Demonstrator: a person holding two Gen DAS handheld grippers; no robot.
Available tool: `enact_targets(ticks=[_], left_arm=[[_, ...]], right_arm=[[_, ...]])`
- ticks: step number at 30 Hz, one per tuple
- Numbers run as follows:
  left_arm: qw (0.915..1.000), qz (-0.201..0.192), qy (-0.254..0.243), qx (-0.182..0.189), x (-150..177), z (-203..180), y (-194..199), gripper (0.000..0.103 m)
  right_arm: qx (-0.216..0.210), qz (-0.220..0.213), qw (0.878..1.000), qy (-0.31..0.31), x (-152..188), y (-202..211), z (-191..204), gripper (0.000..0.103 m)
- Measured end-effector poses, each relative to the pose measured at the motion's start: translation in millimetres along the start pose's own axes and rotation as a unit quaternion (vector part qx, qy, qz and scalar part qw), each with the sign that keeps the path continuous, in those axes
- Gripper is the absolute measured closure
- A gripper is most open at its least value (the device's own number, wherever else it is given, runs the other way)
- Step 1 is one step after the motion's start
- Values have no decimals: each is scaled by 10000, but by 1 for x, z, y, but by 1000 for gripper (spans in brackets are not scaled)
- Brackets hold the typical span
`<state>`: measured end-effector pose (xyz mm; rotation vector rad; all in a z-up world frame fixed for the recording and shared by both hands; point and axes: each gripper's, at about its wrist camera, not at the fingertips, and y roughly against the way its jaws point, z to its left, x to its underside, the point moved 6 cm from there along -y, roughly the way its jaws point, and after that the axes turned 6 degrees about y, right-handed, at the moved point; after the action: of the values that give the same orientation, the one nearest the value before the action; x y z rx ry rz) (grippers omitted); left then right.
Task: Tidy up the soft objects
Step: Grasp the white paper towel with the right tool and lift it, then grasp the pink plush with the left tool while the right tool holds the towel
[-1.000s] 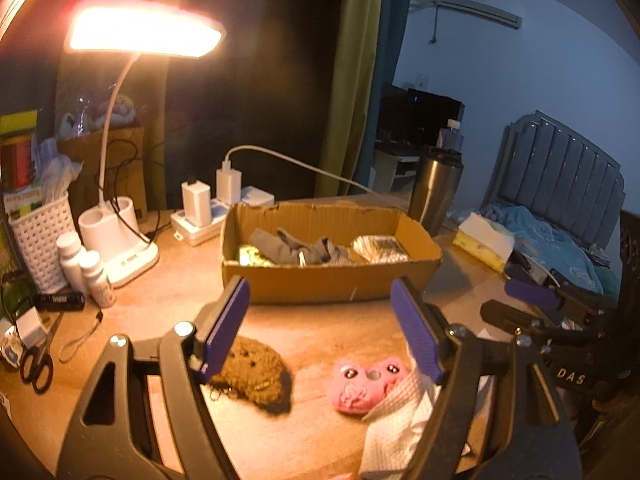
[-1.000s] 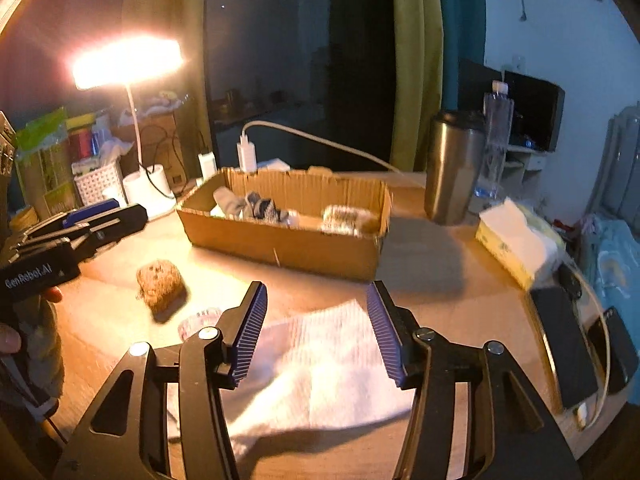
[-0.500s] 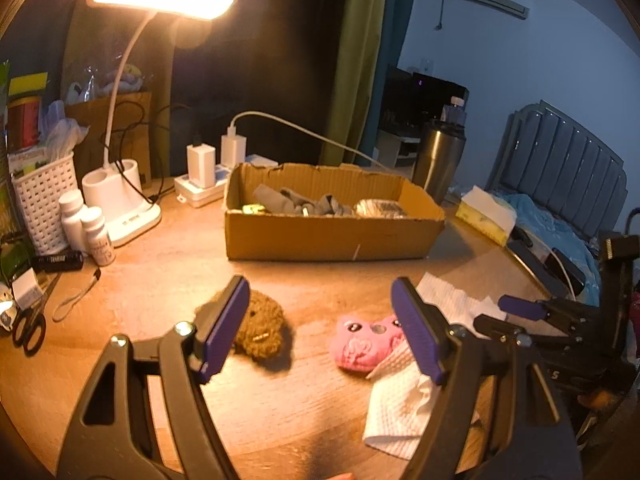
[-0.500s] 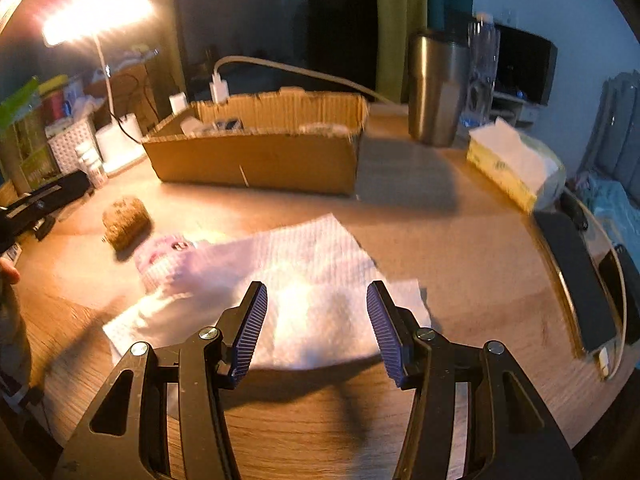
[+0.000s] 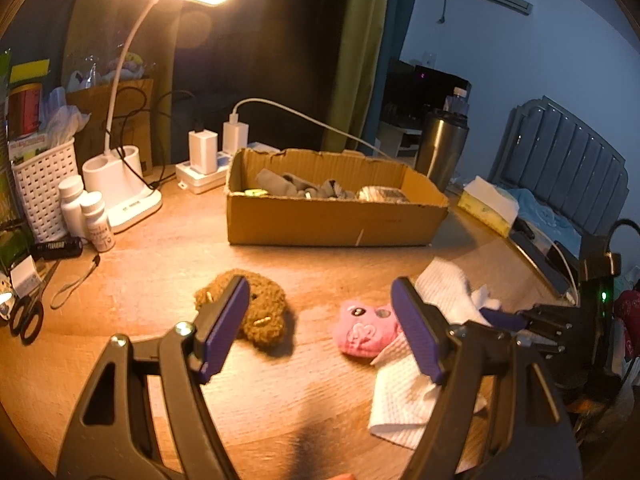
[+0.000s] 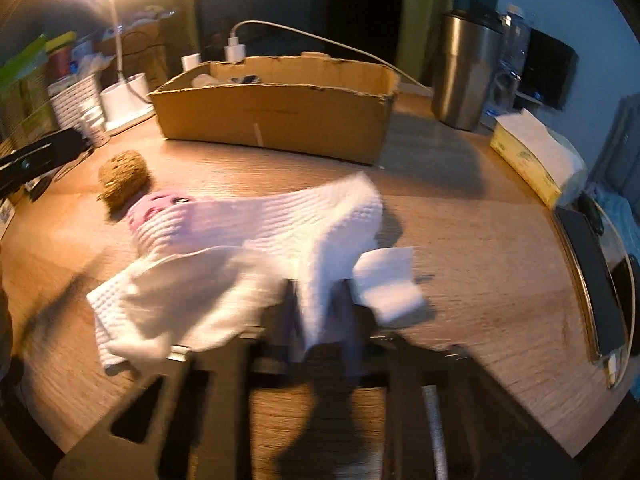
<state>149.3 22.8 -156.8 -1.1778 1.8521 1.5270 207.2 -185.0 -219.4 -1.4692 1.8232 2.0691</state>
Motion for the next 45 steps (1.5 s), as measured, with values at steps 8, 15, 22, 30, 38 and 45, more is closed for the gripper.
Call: enact_targets(ticks=[8, 15, 22, 30, 38, 45], left_arm=[[10000, -13, -41, -58, -2, 1, 5, 28], [9999, -36, -69, -83, -3, -2, 8, 28], [9998, 64, -186, -37, -2, -15, 1, 28], [9963, 686, -504, 85, 17, -42, -36, 28], [9921, 1144, -512, 88, 32, -52, -67, 28], [9892, 1399, -432, 3, 37, -46, -80, 28]], right_arm=[[-161, -833, 9963, -134, -26, 44, -7, 97], [195, -1553, 9876, -157, -54, 94, -26, 97], [466, -1649, 9838, -532, -56, 99, -66, 97], [501, -1587, 9828, -797, -48, 86, -92, 97], [22, -945, 9949, -345, -46, 29, -59, 97], [-218, -122, 9977, -637, -32, -21, -63, 93]])
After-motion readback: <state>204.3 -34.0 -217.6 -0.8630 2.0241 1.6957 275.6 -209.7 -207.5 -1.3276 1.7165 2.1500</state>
